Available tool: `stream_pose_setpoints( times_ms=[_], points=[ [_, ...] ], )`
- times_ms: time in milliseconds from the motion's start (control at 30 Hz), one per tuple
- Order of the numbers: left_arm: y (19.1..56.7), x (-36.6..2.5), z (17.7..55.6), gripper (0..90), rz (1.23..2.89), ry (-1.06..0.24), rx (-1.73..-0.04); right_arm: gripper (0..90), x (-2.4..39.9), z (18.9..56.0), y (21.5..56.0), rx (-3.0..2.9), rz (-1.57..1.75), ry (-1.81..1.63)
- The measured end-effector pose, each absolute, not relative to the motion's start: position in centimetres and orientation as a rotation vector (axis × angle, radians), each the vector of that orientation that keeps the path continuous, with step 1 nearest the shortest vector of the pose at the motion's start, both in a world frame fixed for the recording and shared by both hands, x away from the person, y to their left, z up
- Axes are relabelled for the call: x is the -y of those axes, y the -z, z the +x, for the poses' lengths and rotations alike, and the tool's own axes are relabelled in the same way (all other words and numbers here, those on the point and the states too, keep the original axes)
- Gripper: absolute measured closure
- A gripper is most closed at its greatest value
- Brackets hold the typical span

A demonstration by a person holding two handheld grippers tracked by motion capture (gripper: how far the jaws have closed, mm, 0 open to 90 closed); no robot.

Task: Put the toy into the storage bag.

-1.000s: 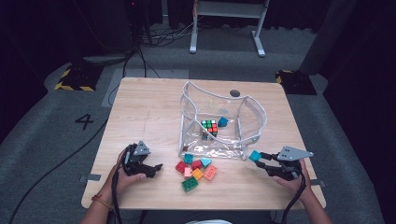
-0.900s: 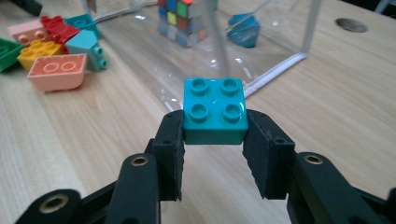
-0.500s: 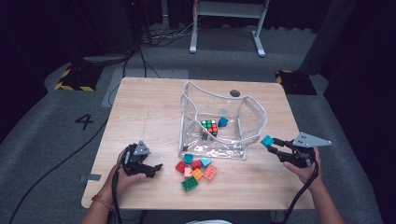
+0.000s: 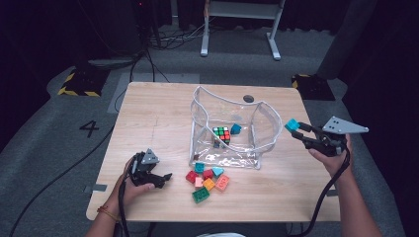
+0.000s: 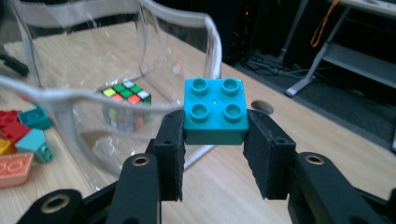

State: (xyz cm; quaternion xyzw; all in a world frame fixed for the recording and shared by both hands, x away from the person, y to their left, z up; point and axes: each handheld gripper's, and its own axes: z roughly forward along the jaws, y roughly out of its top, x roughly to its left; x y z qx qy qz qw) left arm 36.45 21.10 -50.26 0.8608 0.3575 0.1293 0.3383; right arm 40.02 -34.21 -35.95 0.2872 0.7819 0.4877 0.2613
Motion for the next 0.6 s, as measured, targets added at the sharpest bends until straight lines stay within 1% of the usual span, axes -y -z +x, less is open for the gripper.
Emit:
stream_pose_setpoints(
  times_ms=[333,600],
  points=[
    [50.3,-21.1,36.5,11.5,2.242,-0.337,-0.931,59.2,32.5,41.7,31.8,-2.125,0.697,-1.335],
    [50.3,-21.1,36.5,11.5,2.242,-0.337,-0.931,59.2,30.1,43.1,30.8,-2.211,0.631,-1.323]
  ],
)
